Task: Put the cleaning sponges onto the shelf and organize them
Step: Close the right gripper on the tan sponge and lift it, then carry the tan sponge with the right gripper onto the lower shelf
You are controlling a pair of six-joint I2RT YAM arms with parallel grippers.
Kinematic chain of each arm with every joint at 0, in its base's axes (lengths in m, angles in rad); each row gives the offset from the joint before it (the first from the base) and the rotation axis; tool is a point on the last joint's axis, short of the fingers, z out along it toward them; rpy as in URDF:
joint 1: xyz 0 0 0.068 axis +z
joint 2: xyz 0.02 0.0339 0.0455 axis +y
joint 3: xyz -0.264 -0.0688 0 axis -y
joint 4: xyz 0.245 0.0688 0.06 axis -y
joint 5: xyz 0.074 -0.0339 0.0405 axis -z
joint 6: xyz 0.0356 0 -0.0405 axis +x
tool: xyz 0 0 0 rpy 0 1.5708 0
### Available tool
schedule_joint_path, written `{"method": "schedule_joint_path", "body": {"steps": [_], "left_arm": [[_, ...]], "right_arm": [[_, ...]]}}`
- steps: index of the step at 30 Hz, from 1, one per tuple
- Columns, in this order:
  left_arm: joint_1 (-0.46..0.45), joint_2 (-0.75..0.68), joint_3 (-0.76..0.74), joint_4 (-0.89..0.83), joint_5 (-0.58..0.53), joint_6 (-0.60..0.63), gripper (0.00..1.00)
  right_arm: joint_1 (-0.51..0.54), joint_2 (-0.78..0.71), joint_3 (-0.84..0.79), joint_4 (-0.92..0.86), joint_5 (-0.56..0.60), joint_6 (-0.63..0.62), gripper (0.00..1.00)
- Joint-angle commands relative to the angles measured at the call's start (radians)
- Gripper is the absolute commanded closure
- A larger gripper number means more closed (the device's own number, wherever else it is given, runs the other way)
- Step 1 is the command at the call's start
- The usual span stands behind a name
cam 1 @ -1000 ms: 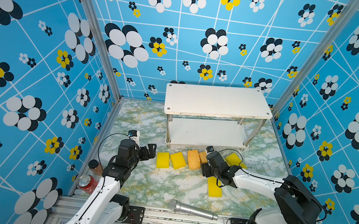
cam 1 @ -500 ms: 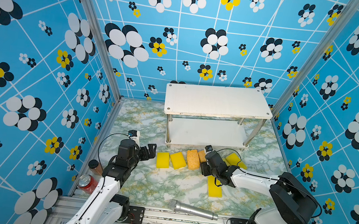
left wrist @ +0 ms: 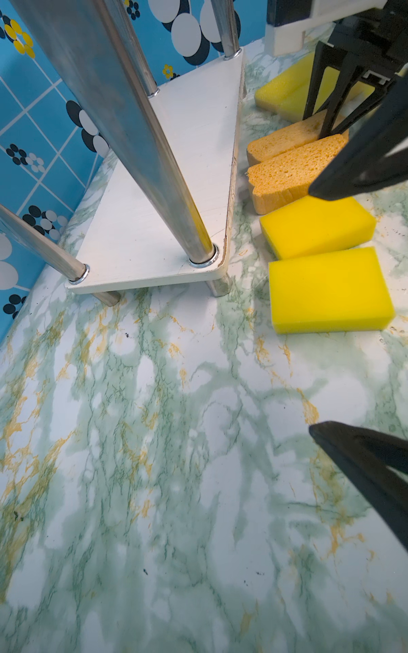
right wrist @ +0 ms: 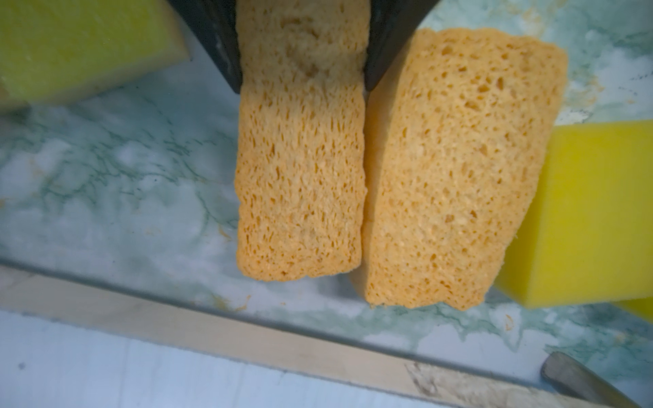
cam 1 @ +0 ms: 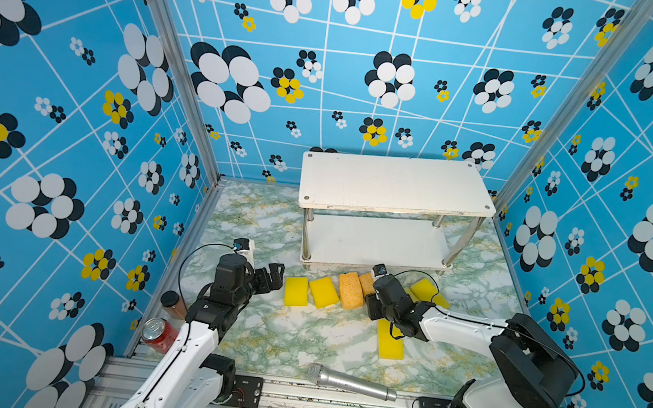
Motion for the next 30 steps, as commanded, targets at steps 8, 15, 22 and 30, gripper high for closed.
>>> {"method": "schedule_joint_path", "body": {"steps": [8, 15, 22, 30], "left_arm": [[0.010, -0.014, 0.027, -0.014, 0.008, -0.015, 0.01], [0.009, 0.001, 0.030, -0.003, 0.010, -0.016, 0.01], [0.009, 0.018, 0.036, -0.003, 0.013, -0.016, 0.01], [0.011, 0.009, 0.049, -0.036, -0.002, 0.014, 0.01]], "right_arm": [[0.005, -0.105, -0.032, -0.084, 0.001, 0.024, 0.88], [0.005, -0.194, -0.049, -0.109, 0.024, 0.024, 0.92], [-0.007, -0.334, -0.079, -0.141, 0.032, -0.011, 1.00], [-0.103, -0.560, -0.177, -0.134, 0.016, -0.046, 1.00]]}}
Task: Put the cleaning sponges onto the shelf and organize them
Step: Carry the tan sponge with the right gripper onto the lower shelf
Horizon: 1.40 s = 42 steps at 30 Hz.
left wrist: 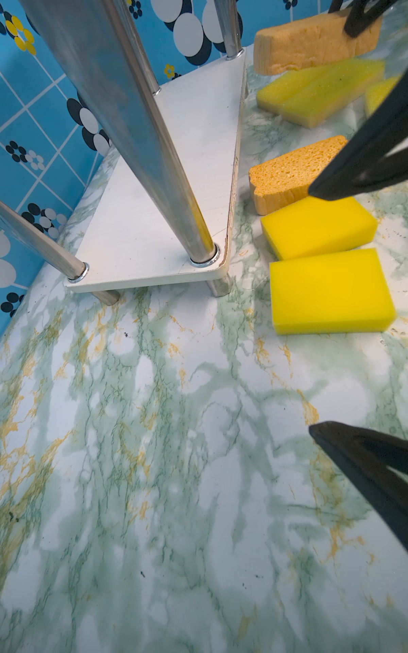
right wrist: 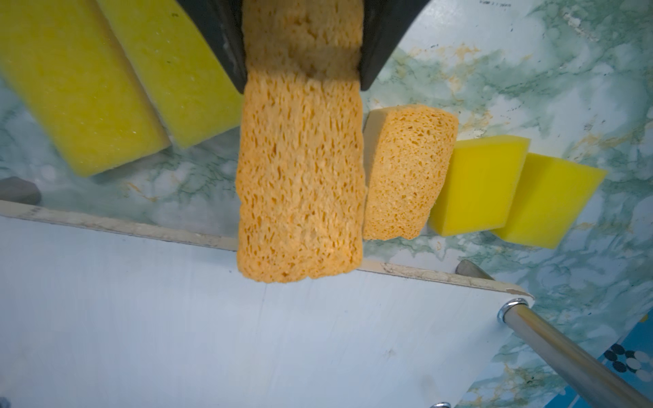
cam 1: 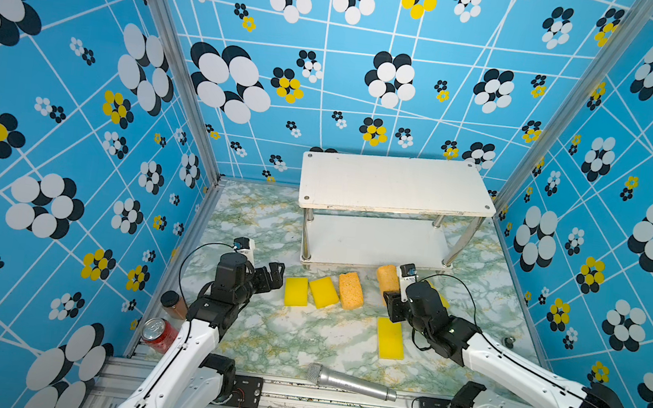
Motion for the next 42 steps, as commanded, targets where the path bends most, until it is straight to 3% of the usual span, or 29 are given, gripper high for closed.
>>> {"method": "schedule_joint_path", "body": {"steps": [1, 5, 10, 21, 31, 42], "left_arm": [[0.011, -0.009, 0.040, -0.033, -0.003, 0.025, 0.01], [0.011, -0.015, 0.042, -0.039, -0.005, 0.032, 0.01], [0.013, -0.012, 0.044, -0.045, 0.002, 0.037, 0.01], [0.013, -0.017, 0.048, -0.053, 0.003, 0.041, 0.01], [0.014, -0.019, 0.052, -0.058, 0.001, 0.042, 0.01], [0.014, -0.019, 0.050, -0.061, -0.005, 0.042, 0.01]], "right_arm": [[-0.051, -0.097, -0.050, -0.004, 0.007, -0.036, 1.00], [-0.144, -0.194, -0.080, 0.000, 0.006, -0.051, 1.00], [-0.260, -0.212, -0.066, 0.000, -0.039, -0.078, 1.00], [-0.341, -0.023, 0.036, 0.107, -0.058, -0.177, 1.00], [-0.415, 0.161, 0.059, 0.312, -0.104, -0.189, 1.00], [-0.436, 0.290, 0.118, 0.403, -0.115, -0.196, 1.00]]}}
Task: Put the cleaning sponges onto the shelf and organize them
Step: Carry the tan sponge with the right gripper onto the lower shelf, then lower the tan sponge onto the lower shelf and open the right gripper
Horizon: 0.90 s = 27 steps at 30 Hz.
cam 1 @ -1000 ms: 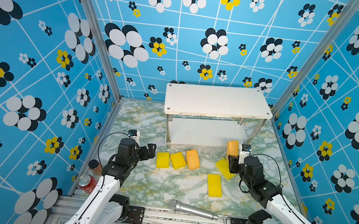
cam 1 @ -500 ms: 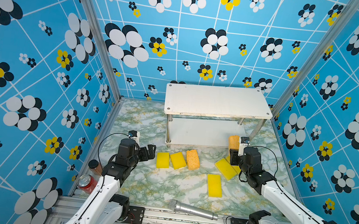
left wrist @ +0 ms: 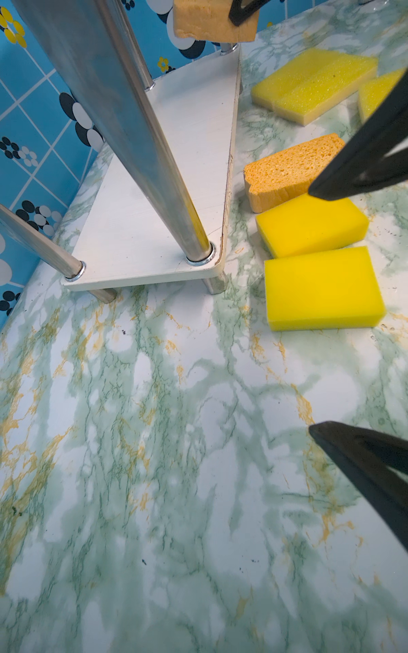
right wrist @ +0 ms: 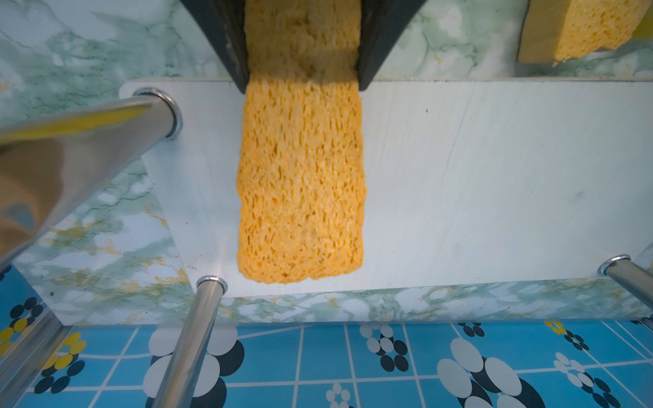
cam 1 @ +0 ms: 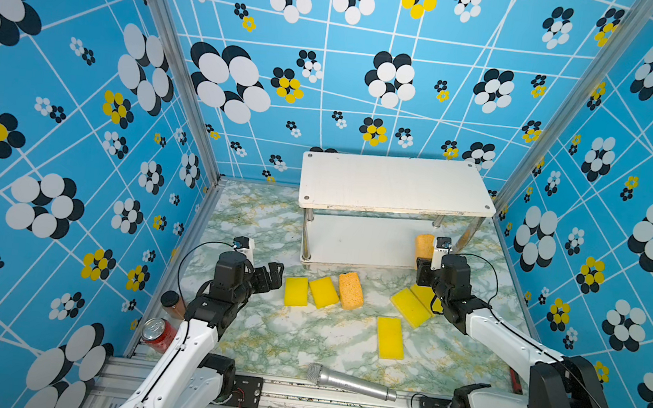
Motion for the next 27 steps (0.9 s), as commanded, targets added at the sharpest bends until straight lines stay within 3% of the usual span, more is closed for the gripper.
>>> {"method": "schedule_joint_path", "body": {"steps": [1, 11, 27], "left_arm": [[0.009, -0.010, 0.025, -0.011, -0.004, 0.022, 0.01], [0.010, -0.012, 0.027, -0.018, -0.005, 0.023, 0.01], [0.010, -0.012, 0.026, -0.018, -0.007, 0.025, 0.01]], "right_arm": [[-0.010, 0.033, 0.034, 0.065, -0.009, -0.013, 1.00], [-0.024, 0.127, 0.102, 0.062, -0.030, -0.004, 1.00], [-0.024, 0.183, 0.207, -0.124, -0.032, 0.024, 1.00]]}}
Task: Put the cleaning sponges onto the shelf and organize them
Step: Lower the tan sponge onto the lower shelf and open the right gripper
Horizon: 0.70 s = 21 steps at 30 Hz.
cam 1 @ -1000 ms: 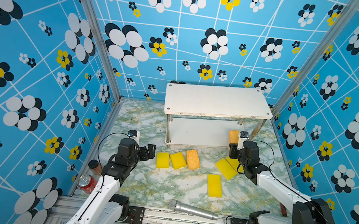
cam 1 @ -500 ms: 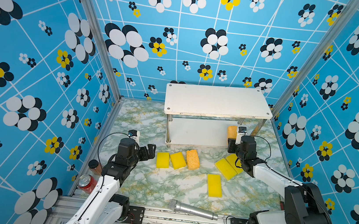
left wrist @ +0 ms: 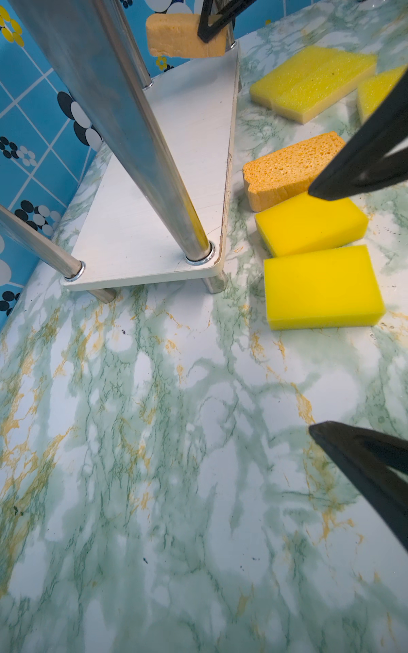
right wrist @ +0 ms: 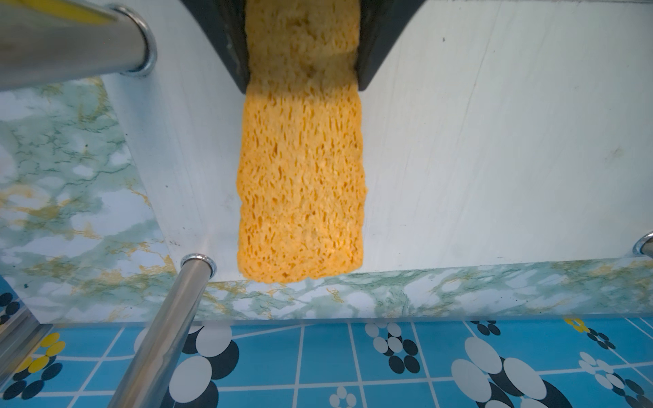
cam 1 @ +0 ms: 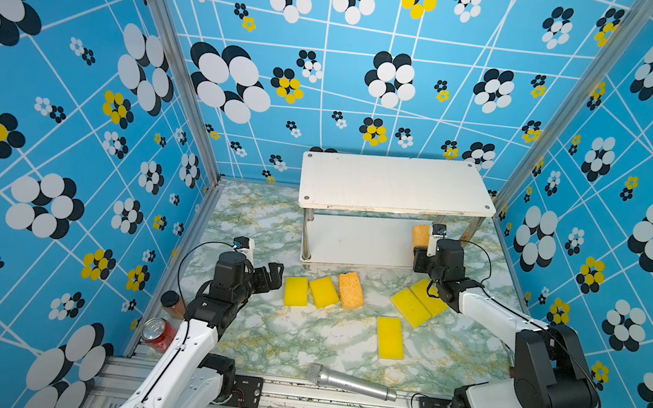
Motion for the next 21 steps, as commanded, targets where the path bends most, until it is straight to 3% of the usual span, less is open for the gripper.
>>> {"method": "schedule_joint_path", "body": {"steps": [1, 21], "left_arm": [[0.010, -0.011, 0.027, -0.016, -0.007, 0.018, 0.01], [0.014, -0.026, 0.027, -0.021, -0.006, 0.018, 0.01]], "right_arm": [[-0.006, 0.017, 0.038, -0.067, -0.018, 0.020, 1.00], [-0.005, 0.014, 0.067, -0.172, 0.021, 0.035, 1.00]]}}
